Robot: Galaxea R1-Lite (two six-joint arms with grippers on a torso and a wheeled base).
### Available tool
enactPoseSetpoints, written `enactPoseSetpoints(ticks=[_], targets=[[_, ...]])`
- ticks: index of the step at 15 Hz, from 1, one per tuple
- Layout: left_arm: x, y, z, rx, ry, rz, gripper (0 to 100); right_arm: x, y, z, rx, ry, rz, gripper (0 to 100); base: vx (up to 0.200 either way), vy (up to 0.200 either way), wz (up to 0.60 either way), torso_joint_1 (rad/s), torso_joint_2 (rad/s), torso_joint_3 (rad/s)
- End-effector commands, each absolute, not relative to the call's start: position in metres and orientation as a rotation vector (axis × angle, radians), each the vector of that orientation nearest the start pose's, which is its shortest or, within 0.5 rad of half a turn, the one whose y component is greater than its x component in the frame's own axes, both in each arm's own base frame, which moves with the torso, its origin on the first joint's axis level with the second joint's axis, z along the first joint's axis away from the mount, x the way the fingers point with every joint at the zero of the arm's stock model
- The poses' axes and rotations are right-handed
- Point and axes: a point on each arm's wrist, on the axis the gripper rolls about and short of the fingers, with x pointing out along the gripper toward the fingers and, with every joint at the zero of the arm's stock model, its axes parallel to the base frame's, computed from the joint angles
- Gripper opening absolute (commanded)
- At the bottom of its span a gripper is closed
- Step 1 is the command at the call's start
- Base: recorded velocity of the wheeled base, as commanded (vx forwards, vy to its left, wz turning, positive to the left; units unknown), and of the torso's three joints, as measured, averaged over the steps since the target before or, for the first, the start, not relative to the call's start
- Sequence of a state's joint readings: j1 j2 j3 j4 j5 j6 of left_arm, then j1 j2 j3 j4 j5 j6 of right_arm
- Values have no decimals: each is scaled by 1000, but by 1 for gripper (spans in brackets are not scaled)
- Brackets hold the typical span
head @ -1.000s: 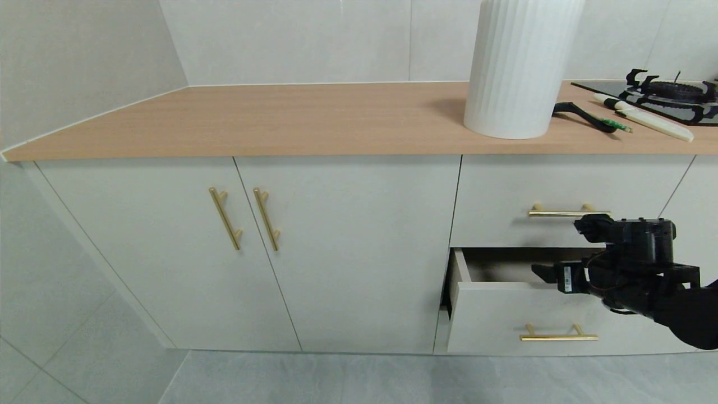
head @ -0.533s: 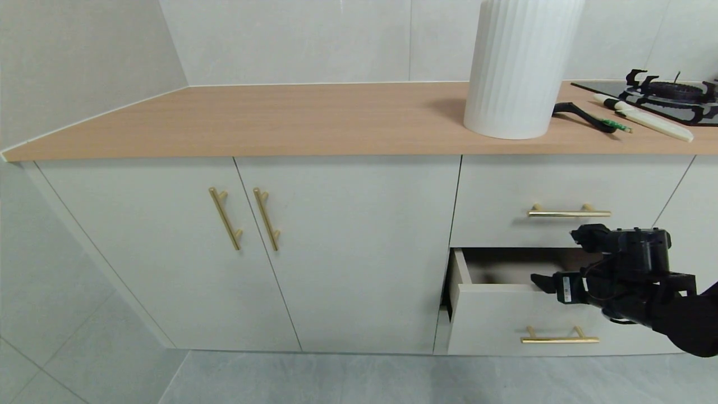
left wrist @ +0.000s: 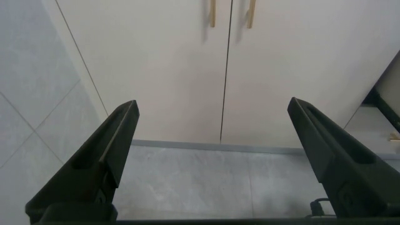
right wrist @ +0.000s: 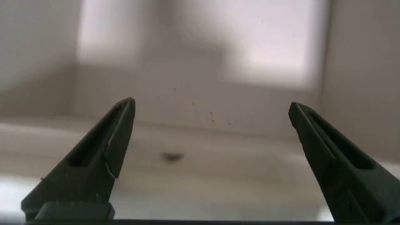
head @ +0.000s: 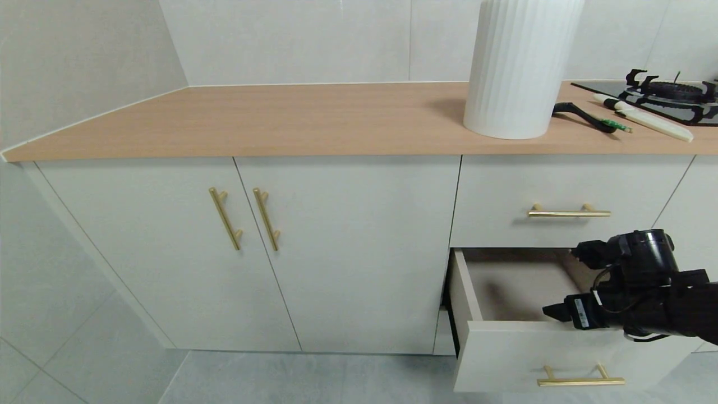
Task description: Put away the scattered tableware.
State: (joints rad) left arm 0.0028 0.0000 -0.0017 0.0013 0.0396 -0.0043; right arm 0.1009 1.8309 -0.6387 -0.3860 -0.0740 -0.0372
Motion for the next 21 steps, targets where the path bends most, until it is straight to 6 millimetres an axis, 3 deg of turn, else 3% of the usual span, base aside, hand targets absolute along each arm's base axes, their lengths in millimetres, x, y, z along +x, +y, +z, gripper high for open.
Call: enactPoseSetpoints(ticks=[1, 6, 11, 17, 21], targets=[[-23, 1, 76, -5, 1, 43, 100, 277, 29, 97, -113, 809, 47, 100, 0, 0, 0, 0, 0, 0], [-23, 1, 76, -5, 0, 43, 100, 256, 33, 92, -207, 1009, 106, 100, 0, 0, 0, 0, 0, 0], [-23, 1, 76, -5, 1, 43, 100, 244, 38, 87, -237, 1082, 125, 100, 0, 0, 0, 0, 0, 0], [-23, 1, 76, -5, 1, 43, 100, 206, 35, 95, -281, 1301, 147, 100, 0, 0, 0, 0, 0, 0], [-23, 1, 76, -5, 1, 43, 100, 206, 35, 99, -292, 1324, 134, 100, 0, 0, 0, 0, 0, 0]])
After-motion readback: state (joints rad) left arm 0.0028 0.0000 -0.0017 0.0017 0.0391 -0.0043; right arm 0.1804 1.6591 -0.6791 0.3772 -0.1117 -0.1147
